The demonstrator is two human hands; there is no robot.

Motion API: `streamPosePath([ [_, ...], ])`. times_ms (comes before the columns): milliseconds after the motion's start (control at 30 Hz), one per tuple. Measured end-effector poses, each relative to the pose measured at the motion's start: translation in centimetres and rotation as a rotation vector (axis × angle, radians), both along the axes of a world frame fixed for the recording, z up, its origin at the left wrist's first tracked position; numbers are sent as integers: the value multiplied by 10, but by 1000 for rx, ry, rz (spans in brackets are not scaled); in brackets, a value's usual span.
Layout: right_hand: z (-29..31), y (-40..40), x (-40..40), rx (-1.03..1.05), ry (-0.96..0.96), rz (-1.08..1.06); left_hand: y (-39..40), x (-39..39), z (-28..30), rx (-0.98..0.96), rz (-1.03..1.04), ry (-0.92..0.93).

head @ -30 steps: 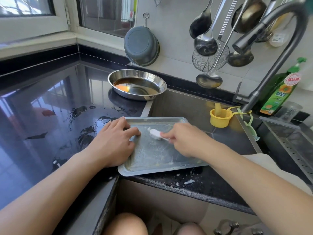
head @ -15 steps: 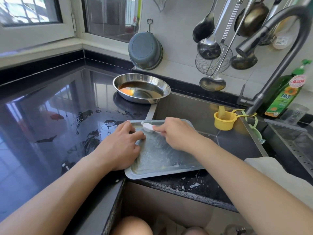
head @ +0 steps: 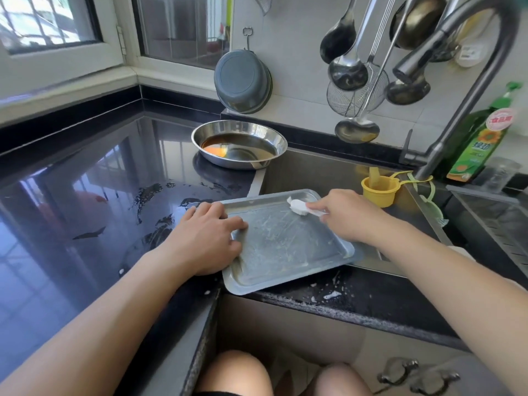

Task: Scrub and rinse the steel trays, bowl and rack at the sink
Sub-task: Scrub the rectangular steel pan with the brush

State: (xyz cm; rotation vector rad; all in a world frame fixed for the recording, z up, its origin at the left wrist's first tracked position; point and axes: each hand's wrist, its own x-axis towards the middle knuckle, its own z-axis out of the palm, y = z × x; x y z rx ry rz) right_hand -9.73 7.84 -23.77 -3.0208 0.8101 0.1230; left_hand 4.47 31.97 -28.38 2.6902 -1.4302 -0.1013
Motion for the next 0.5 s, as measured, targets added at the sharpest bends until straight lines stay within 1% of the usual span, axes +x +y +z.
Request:
streamPosePath([
  [133,11,3,-13,27,-18,-8,6,-12,26,212,-16,-106],
  [200,16,4,-17,40,-30,-5,7,-22,36,272,-51,-146],
  [267,20,6,-20,48,-30,4,7,-31,41,278,-83,-97],
  [333,22,8,-22,62,-34,9,8,-36,45,239,-112,33],
  [400,24,12,-24,70,-24,13,8,-40,48,158,-154,236],
  [500,22,14,-23,78,-1,25,8,-48,53,17,-271,562],
])
